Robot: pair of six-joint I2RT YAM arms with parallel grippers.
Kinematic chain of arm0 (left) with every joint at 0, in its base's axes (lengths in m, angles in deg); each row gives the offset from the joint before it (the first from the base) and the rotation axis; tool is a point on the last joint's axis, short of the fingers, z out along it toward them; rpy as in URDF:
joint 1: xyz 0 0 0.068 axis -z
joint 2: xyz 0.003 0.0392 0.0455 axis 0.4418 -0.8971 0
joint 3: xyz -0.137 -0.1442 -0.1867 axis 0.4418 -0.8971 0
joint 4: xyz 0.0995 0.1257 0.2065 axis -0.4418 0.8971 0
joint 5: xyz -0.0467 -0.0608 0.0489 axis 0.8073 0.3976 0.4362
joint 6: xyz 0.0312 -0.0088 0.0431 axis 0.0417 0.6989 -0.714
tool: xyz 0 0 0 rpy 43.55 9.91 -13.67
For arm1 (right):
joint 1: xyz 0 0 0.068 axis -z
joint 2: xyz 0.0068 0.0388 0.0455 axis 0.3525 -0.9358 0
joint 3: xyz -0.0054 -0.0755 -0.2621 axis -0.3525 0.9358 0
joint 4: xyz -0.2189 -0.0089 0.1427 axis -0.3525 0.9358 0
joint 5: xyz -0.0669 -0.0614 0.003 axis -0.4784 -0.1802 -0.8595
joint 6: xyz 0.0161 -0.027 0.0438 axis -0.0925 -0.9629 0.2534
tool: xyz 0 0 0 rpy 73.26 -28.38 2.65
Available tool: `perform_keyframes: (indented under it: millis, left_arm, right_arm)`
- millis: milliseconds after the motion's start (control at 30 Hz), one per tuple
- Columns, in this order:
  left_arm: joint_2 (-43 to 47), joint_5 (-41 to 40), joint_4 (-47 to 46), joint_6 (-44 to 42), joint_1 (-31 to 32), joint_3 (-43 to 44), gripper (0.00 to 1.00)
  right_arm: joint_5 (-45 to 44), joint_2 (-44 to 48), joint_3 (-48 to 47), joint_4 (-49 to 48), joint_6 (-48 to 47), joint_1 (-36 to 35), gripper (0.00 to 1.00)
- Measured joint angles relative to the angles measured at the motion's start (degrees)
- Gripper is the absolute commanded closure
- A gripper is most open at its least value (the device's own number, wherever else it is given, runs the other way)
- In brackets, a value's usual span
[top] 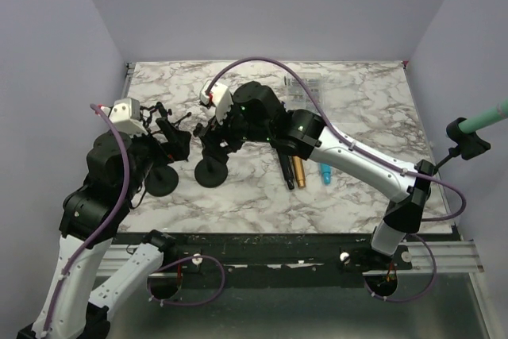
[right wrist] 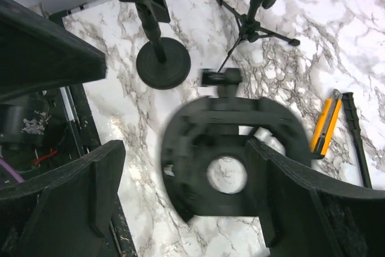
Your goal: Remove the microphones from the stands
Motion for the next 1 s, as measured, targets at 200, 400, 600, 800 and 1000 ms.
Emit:
perform_keyframes:
  millis: [200, 400, 600, 800, 1000]
  left_arm:
    - [-3.7, 11.1, -2.8, -1.4, -6.3, -0.4, 0.04]
    - [-5.4, 15.7, -5.1, -2.6, -8.0, -1.5, 0.25]
    - [-7.3, 18.1, -7.0, -4.3, -10.3, -1.5, 0.31]
    - [-9.6, 19.7, -9.3, -6.1, -11.0, -2.6, 0.32]
    - [-11.1, 19.8, -12.3, -7.6, -11.3, -6.4, 0.35]
  right_arm:
    - [-0.7, 3.0, 0.3, -1.1, 1.4, 0.0, 0.11]
    - [-4.7, 5.3, 1.9, -1.6, 2.5, 0.0, 0.10]
    - [-8.1, 12.2, 9.0, -2.9, 5.4, 0.0, 0.09]
    - [-11.4, 21.4, 15.2, -4.2, 7.6, 0.0, 0.08]
    - [-14.3, 27.7, 19.2, -4.8, 8.9, 0.0, 0.07]
